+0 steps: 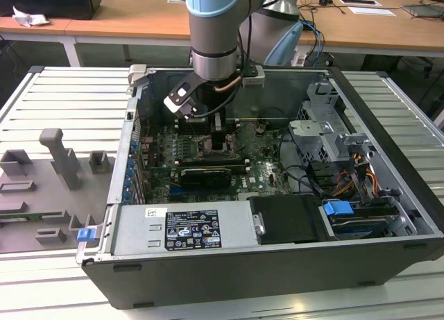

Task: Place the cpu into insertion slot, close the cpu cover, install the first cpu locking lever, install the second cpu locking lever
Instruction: 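Place the cpu into insertion slot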

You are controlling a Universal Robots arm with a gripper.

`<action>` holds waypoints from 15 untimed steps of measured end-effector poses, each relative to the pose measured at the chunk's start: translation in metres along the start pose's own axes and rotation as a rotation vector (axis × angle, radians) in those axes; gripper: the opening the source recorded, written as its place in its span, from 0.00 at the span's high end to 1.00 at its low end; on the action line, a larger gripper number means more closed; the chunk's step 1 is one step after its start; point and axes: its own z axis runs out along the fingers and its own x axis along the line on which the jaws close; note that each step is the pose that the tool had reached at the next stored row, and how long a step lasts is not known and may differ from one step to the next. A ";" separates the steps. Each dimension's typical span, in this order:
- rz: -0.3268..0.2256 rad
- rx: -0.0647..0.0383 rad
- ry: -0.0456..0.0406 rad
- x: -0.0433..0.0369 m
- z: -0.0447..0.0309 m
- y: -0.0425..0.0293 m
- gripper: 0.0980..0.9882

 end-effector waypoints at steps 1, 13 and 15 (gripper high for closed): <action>0.000 0.000 0.0000 0.0000 -0.0009 0.0001 0.65; 0.000 0.000 -0.0012 0.0001 -0.0099 0.0008 0.99; 0.000 0.000 -0.0011 0.0001 -0.0108 0.0009 0.99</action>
